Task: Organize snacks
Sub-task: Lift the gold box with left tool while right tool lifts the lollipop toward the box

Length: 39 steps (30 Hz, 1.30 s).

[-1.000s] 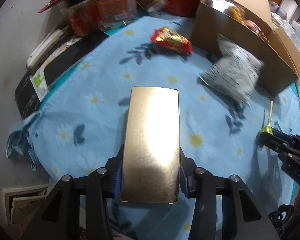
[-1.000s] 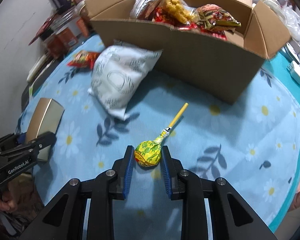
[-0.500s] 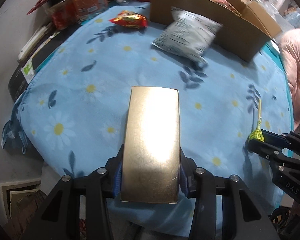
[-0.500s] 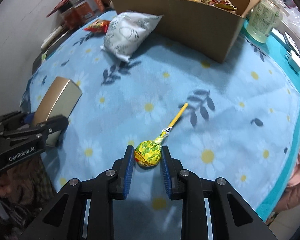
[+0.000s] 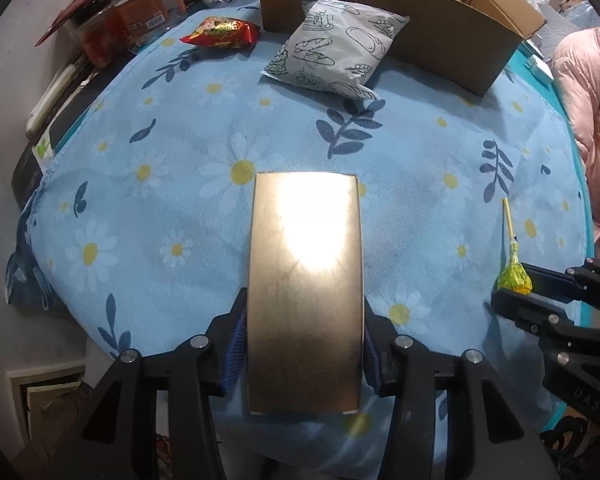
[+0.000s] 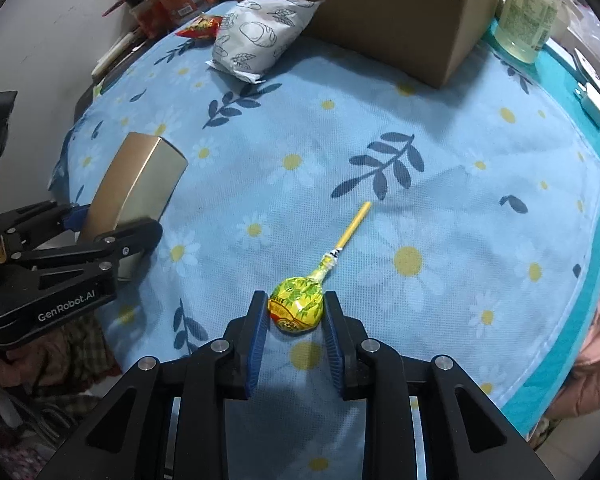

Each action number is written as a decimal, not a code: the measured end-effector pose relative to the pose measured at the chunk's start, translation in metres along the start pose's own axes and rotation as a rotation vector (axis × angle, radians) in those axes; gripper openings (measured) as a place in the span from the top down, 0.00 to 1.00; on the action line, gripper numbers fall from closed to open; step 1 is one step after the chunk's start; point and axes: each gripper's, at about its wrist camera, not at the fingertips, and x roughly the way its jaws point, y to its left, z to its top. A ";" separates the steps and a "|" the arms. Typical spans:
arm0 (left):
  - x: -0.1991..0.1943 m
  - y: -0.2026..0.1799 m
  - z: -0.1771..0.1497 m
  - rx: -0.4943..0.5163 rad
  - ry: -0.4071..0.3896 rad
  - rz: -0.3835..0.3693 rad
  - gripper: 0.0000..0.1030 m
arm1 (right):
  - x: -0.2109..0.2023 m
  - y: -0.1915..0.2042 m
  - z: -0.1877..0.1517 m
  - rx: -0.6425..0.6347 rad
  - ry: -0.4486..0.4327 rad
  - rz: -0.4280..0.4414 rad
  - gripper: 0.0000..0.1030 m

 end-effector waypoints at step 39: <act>-0.053 0.011 0.001 -0.123 -0.021 -0.086 0.58 | -0.030 0.032 -0.008 -0.130 -0.018 0.086 0.75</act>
